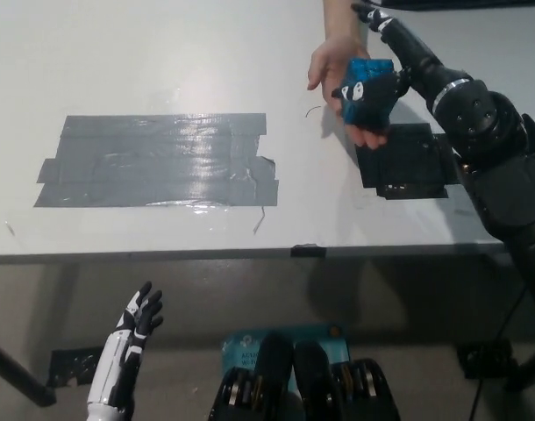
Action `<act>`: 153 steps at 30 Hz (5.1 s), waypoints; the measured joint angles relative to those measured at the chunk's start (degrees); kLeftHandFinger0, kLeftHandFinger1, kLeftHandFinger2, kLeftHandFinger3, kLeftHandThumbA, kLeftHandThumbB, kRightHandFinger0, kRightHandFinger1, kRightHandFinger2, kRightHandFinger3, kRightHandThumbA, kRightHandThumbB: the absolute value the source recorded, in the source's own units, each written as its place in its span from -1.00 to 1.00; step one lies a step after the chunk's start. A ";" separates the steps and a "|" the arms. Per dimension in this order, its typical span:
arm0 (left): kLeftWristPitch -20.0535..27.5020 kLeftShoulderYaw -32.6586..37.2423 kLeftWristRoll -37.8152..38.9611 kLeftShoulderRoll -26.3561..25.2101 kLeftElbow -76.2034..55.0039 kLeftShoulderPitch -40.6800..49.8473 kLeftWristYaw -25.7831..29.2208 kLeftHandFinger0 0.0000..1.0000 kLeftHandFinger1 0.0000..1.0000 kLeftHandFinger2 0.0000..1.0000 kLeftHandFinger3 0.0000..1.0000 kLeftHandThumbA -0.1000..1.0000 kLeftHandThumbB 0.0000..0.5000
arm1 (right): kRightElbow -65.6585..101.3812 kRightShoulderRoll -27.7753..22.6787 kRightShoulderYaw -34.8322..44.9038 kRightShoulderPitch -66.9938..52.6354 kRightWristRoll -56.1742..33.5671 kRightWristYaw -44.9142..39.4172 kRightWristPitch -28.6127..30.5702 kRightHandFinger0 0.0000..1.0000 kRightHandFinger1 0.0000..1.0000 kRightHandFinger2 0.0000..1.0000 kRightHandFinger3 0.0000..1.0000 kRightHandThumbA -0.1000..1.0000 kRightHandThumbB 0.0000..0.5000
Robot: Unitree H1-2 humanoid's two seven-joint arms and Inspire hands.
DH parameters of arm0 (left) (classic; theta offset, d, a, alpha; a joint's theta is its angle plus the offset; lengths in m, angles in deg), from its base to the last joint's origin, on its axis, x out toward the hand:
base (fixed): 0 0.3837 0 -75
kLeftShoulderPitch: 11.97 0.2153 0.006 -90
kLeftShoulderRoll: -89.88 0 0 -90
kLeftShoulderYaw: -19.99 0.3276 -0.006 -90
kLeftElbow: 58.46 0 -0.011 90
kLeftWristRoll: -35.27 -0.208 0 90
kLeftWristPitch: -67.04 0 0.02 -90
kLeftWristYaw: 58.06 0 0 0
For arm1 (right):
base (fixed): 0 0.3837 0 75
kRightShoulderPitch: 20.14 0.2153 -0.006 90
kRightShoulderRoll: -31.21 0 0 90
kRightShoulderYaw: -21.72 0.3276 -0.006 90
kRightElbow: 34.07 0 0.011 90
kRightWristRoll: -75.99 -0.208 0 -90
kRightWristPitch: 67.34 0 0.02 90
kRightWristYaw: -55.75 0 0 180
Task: A person hands a rubik's cube to the robot and rhe robot picks it up with its right hand and places it on the black spot on the desk infron tof it
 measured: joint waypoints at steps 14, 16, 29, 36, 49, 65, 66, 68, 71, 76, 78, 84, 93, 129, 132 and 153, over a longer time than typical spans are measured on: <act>-0.33 -0.01 -0.58 -0.13 0.18 0.61 0.05 1.00 1.00 1.00 1.00 0.64 -0.84 | -1.07 -4.64 -5.56 1.37 1.76 -11.06 -1.07 1.00 1.00 1.00 1.00 0.62 1.00; -0.42 0.00 -0.65 -0.11 0.18 0.55 0.05 1.00 1.00 1.00 1.00 0.64 -0.87 | -1.47 -5.05 -6.36 2.38 2.00 -12.96 -2.06 1.00 1.00 1.00 1.00 0.50 1.00; -1.18 0.15 -1.37 -0.12 0.18 0.52 0.04 1.00 1.00 1.00 1.00 0.62 -0.82 | -4.05 -5.33 -8.01 4.26 3.94 -17.55 -3.89 -0.32 0.16 0.45 -0.11 -0.72 0.20; -1.39 0.18 -1.62 -0.16 0.18 0.33 0.02 0.90 1.00 1.00 1.00 0.61 -0.78 | -3.99 -4.86 -4.47 1.76 3.94 -14.61 -3.03 -0.30 0.50 0.90 0.85 -1.00 -0.17; -1.42 0.19 -1.57 -0.39 0.18 0.53 -0.02 0.84 0.98 1.00 1.00 0.57 -0.86 | -3.80 -4.85 2.33 -1.00 3.75 -6.80 1.38 -0.30 0.51 1.00 1.00 -1.00 -0.38; -1.35 0.46 -1.81 -0.65 0.92 0.19 0.00 0.85 0.97 1.00 1.00 0.60 -0.91 | -4.34 -5.25 3.17 -3.84 4.44 -4.66 2.07 -0.43 0.29 0.80 0.98 -1.00 -0.24; -1.36 0.48 -1.83 -0.65 0.92 0.17 0.00 0.85 0.97 1.00 1.00 0.61 -0.90 | -4.42 -5.21 3.03 -3.98 4.50 -4.66 2.11 -0.40 0.31 0.77 0.92 -1.00 -0.21; -1.36 0.57 -1.88 -0.65 0.91 0.20 -0.01 0.84 0.97 1.00 1.00 0.60 -0.94 | -4.54 -5.04 2.46 -4.58 4.71 -4.65 2.45 -0.46 0.29 0.76 0.89 -1.00 -0.19; -1.36 0.72 -1.89 -0.64 0.92 0.21 -0.02 0.81 0.95 1.00 1.00 0.57 -0.99 | -4.75 -4.73 1.53 -5.66 5.35 -4.57 2.65 -0.46 0.32 0.78 0.87 -1.00 -0.19; -1.39 0.76 -2.08 -0.65 0.98 -0.06 -0.01 0.80 0.95 1.00 1.00 0.58 -0.95 | -7.21 -4.17 0.41 -6.64 6.20 -4.26 3.14 0.49 1.00 1.00 1.00 -0.71 -0.03; -1.40 0.75 -2.20 -0.65 0.97 -0.10 -0.02 0.80 0.95 1.00 1.00 0.57 -0.99 | -8.15 -4.00 0.36 -6.64 6.38 -4.11 3.17 0.89 1.00 1.00 1.00 -0.49 -0.04; -1.36 0.75 -2.19 -0.83 1.00 -0.10 -0.04 0.73 0.92 1.00 1.00 0.63 -0.97 | -8.25 -3.73 0.88 -6.48 5.78 -4.65 3.32 1.00 1.00 1.00 1.00 -0.11 0.23; -1.40 0.73 -2.05 -1.25 1.01 -0.37 -0.57 0.79 0.95 1.00 1.00 0.67 -0.93 | 1.86 -3.37 8.28 -6.52 2.52 -4.60 3.59 1.00 1.00 1.00 1.00 -0.02 0.23; -1.39 0.73 -1.94 -2.27 1.08 -0.95 -1.33 0.76 0.91 1.00 1.00 0.77 -0.98 | 12.56 -4.82 6.56 -5.45 -0.06 -7.45 -4.70 1.00 1.00 1.00 1.00 0.73 1.00; -1.45 0.68 -1.83 -2.32 0.79 -0.84 -1.34 0.78 0.92 1.00 1.00 0.75 -0.96 | 9.65 -4.58 5.95 -6.09 0.13 -7.42 -4.67 1.00 1.00 1.00 1.00 0.90 1.00; -1.52 0.63 -1.67 -2.53 0.84 -1.05 -1.32 0.78 0.91 1.00 1.00 0.76 -0.94 | 39.44 -5.85 10.05 -14.84 -1.39 -8.45 -6.42 1.00 1.00 1.00 1.00 0.99 1.00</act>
